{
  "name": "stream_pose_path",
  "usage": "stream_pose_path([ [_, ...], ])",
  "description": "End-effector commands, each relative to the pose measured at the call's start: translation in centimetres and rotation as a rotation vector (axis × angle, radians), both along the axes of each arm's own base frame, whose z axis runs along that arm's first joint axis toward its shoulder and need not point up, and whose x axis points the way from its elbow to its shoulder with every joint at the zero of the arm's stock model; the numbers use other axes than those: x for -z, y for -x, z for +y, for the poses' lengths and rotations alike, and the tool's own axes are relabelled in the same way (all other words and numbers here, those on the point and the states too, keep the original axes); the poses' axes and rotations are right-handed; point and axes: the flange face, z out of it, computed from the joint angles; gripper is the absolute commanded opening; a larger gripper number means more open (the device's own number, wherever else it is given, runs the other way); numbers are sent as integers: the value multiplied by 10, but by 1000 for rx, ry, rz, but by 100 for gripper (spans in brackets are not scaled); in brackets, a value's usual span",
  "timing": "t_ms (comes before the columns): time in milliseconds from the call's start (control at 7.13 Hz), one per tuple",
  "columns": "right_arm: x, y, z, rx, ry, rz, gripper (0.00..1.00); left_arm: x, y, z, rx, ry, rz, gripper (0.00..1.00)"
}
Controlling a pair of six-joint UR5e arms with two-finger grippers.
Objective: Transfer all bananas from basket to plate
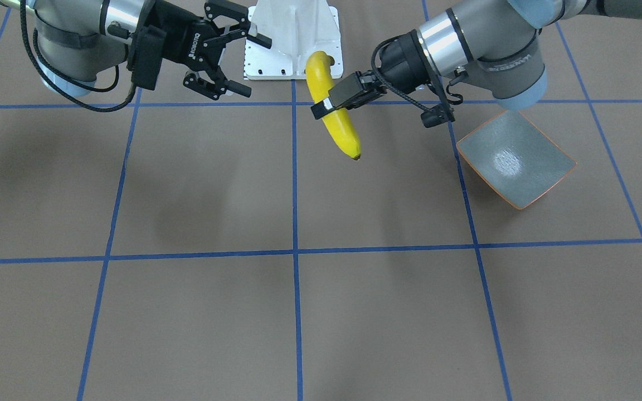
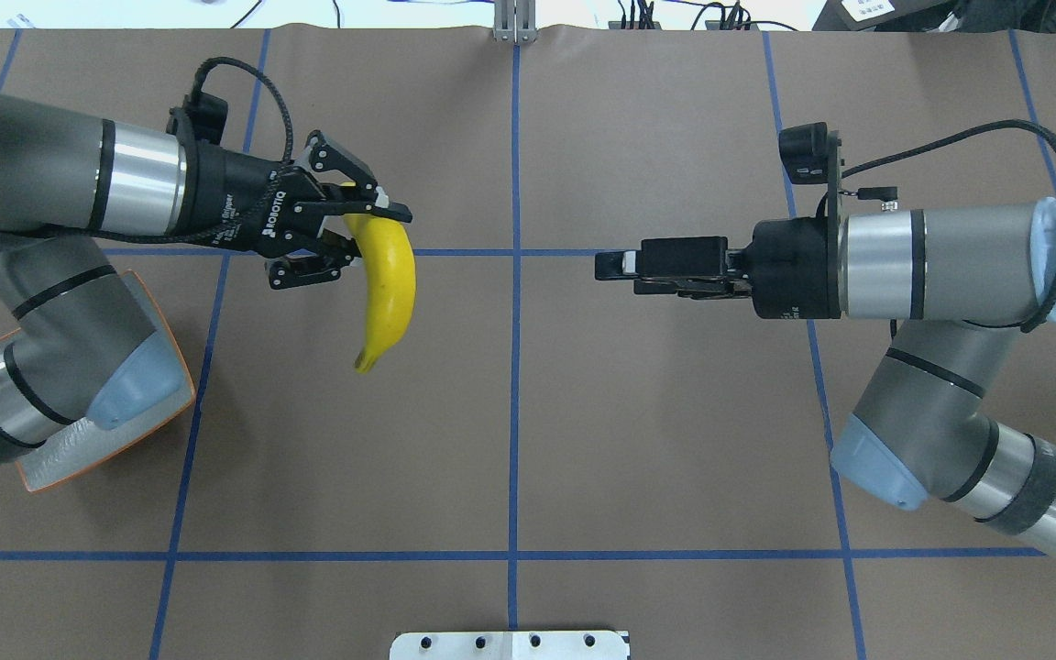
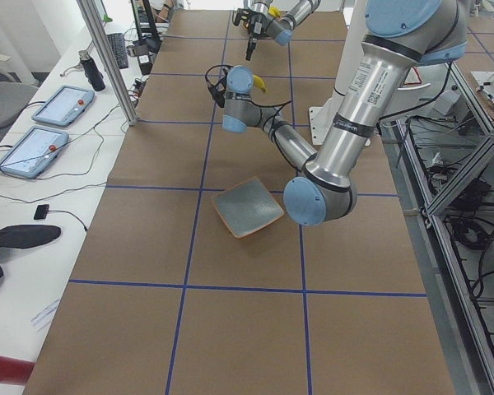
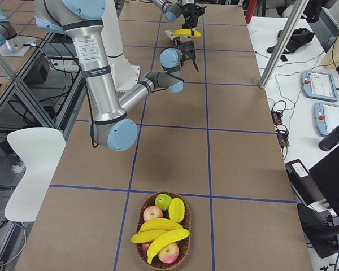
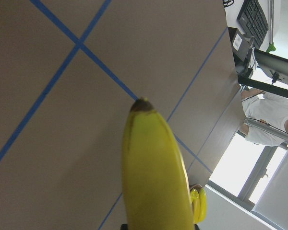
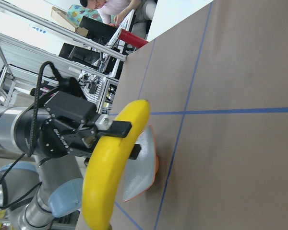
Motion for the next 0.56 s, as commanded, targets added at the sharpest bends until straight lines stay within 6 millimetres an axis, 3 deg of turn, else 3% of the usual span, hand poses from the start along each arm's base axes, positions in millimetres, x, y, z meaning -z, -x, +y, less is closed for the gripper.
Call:
stream_pose_path([
  [0,-51,-19,-17,-77,62,78,100,-99,32,8,35,-90,-166,0],
  [280,-94,-44,-30,-132,124,143,100,-193,70,30,34,-177,-335,0],
  [421,-109,-56,-37,-157,147,165,100,-221,82,41,26,-180,-381,0],
])
